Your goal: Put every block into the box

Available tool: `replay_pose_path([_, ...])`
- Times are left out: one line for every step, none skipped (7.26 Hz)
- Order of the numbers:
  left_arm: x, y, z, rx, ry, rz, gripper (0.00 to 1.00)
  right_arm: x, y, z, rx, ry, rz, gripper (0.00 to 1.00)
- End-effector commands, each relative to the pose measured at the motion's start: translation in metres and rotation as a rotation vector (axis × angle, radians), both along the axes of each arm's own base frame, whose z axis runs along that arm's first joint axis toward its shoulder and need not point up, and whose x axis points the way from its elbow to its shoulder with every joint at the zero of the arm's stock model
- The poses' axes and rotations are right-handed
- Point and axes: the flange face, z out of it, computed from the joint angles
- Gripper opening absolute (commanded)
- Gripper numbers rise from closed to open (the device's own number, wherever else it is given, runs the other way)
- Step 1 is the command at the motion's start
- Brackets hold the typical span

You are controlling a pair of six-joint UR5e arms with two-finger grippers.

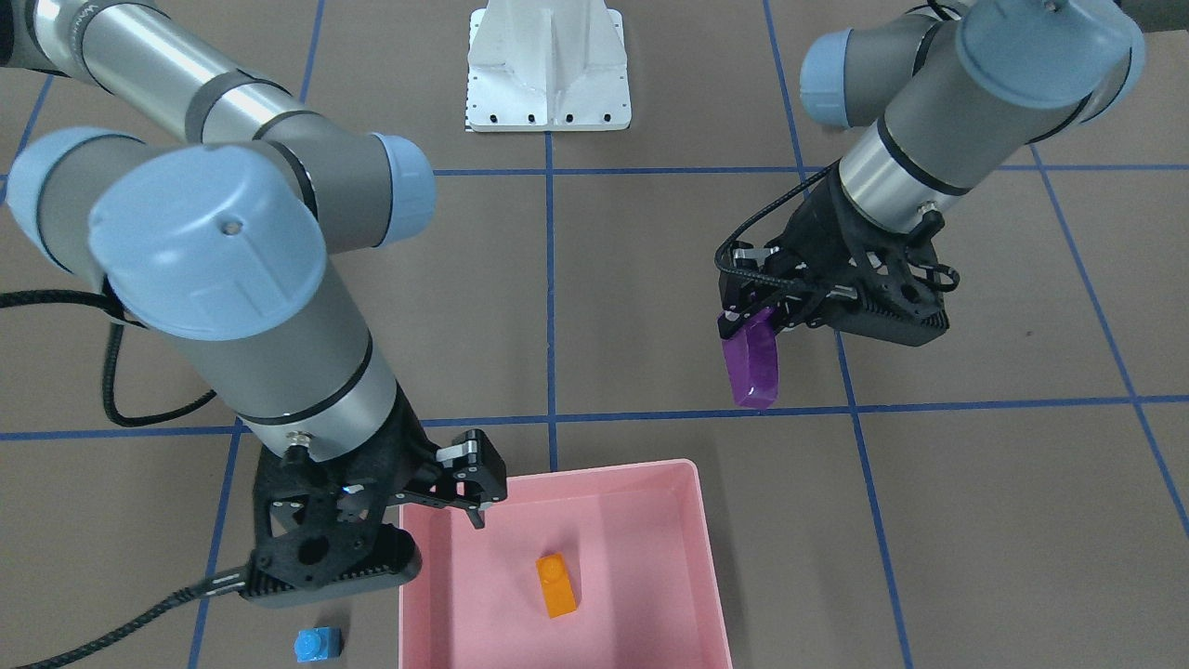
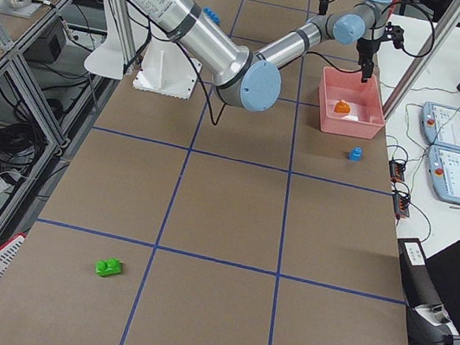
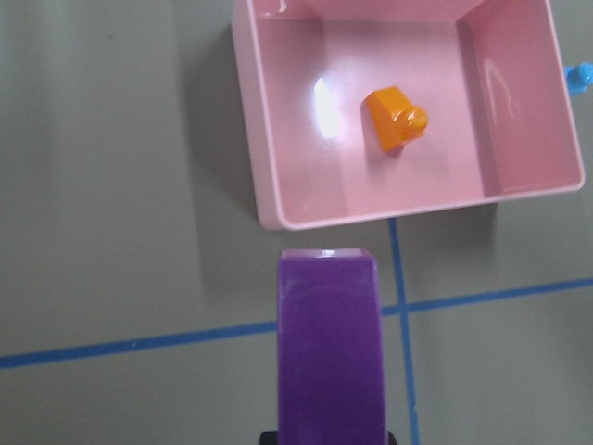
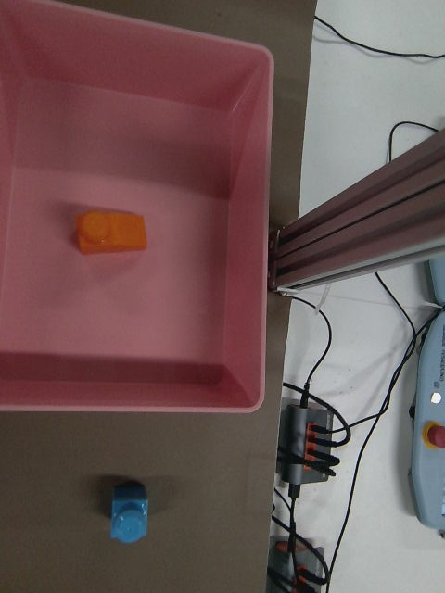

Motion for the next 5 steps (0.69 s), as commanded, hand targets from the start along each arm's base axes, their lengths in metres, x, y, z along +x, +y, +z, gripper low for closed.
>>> replay_pose_path([0.023, -0.052, -0.027, -0.025, 0.085, -0.161, 0.0, 0.062, 0.005, 0.039, 0.013, 0.109, -0.08, 0.99])
replay_pose_path([0.054, -0.078, -0.049, -0.042, 0.088, -0.204, 0.0, 0.095, -0.001, 0.083, 0.045, 0.149, -0.118, 0.99])
replay_pose_path([0.079, -0.095, -0.066, -0.049, 0.064, -0.261, 0.0, 0.111, -0.004, 0.119, 0.068, 0.183, -0.159, 0.99])
replay_pose_path([0.094, -0.102, -0.058, -0.045, 0.051, -0.279, 0.0, 0.119, -0.004, 0.146, 0.077, 0.192, -0.169, 0.99])
replay_pose_path([0.107, -0.111, -0.045, -0.042, 0.045, -0.284, 0.0, 0.121, -0.002, 0.173, 0.106, 0.181, -0.163, 0.99])
